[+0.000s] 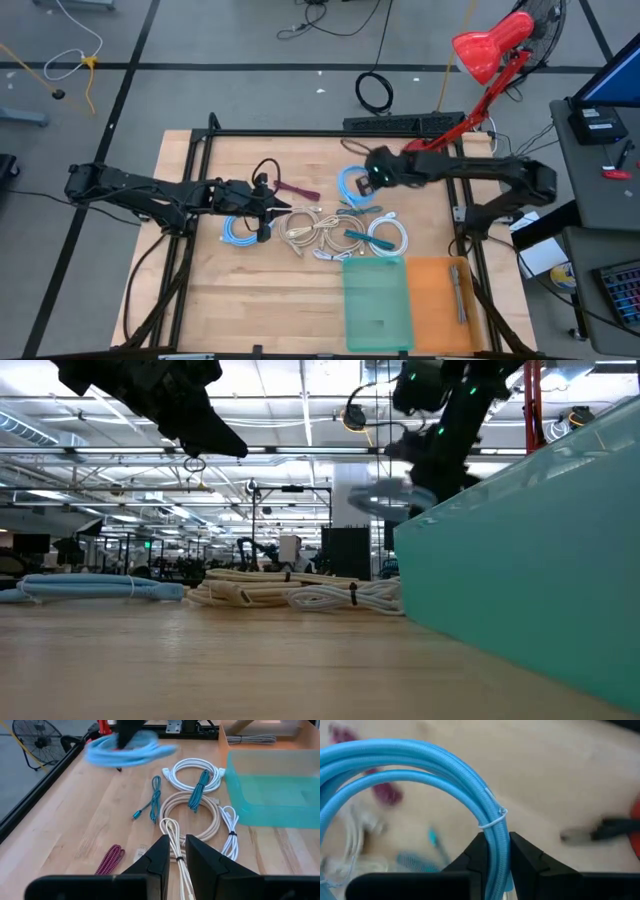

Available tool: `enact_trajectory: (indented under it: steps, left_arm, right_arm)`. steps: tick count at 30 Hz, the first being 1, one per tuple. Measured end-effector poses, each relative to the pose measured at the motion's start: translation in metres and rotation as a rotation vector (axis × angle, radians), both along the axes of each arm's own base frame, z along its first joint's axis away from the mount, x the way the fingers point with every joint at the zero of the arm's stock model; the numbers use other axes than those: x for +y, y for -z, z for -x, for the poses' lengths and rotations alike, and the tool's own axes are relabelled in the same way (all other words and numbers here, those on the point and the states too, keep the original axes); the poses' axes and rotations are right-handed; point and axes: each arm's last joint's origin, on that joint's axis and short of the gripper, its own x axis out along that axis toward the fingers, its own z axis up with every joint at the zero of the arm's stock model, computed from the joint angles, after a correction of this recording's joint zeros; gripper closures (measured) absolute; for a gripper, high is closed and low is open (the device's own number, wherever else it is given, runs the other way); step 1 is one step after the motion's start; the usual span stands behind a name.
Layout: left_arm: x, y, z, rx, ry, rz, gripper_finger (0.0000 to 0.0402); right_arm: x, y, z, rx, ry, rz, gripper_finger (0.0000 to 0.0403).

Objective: Pick & Place USB Port
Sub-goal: Put the light blue charger cable into the blue bin

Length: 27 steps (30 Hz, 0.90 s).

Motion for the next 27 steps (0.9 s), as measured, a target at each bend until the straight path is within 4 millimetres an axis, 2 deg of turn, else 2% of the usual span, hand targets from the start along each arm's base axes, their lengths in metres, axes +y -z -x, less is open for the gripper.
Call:
enact_trajectory:
  steps: [5,12,16,21,24,27]
  left_arm:
    - [0.000,0.000,0.000,0.005,0.000,0.000,0.0334]
    - [0.000,0.000,0.000,0.005,-0.002,0.003,0.0334]
    - [0.000,0.000,0.000,0.005,-0.003,0.002,0.0334]
    - [0.000,0.001,0.000,0.010,-0.004,0.004,0.0334]
    - [0.000,0.001,0.001,0.014,-0.004,0.004,0.0334]
    - [0.000,0.001,0.001,0.014,-0.002,-0.001,0.0334]
  right_arm:
    - [0.050,-0.019,0.015,-0.016,-0.068,-0.057,0.0358]
    - [0.126,-0.023,0.025,-0.049,-0.177,-0.185,0.0358]
    - [0.173,-0.015,0.029,-0.057,-0.214,-0.261,0.0358]
    - [0.220,0.003,0.036,-0.026,-0.185,-0.342,0.0358]
    - [0.239,0.017,0.037,0.003,-0.153,-0.364,0.0358]
    - [0.247,0.028,0.037,0.034,-0.123,-0.362,0.0358]
